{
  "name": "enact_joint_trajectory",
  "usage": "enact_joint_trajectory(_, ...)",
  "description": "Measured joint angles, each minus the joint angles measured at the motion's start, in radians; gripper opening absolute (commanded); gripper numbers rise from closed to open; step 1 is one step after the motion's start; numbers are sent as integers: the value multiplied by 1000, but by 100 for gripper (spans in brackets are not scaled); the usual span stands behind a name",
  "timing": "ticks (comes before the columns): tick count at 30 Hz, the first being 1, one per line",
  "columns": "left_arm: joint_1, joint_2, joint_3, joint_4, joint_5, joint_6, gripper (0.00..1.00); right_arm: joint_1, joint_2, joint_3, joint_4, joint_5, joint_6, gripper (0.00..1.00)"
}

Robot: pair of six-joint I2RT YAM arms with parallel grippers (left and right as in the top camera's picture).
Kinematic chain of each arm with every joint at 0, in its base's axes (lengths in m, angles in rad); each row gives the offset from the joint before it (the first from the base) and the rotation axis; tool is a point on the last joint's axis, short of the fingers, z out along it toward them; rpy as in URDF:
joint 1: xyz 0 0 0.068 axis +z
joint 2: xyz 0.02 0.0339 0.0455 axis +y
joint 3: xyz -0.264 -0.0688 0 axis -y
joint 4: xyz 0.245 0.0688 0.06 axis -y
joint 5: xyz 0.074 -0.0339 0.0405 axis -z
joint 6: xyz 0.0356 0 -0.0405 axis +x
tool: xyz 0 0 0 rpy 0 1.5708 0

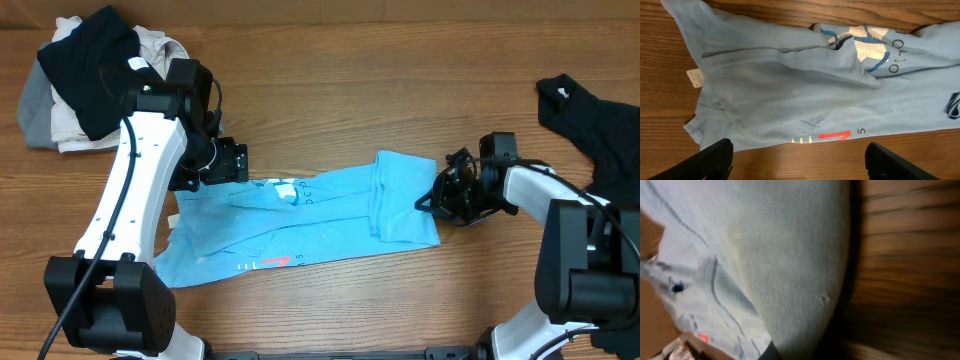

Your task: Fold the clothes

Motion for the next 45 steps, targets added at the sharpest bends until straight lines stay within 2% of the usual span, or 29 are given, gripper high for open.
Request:
enact_joint_trajectory(7,0,0,0,7,0,0,87,-37,-1,176,-253,226,28,4)
enact_joint_trajectory(17,0,0,0,10,0,0,88,-1,-148,223,-379,519,120,4)
enact_joint_trajectory(25,0,0,0,11,0,0,88,183,-250,226,-418,654,176,4)
enact_joint_trajectory(43,0,0,0,11,0,0,89,541,-251,226,-423,761,226,4)
enact_joint_trajectory(44,0,0,0,12,0,0,89,558,-251,226,-417,760,226,4)
enact_joint_trajectory(45,0,0,0,12,0,0,89,569,-251,226,-410,758,228,9)
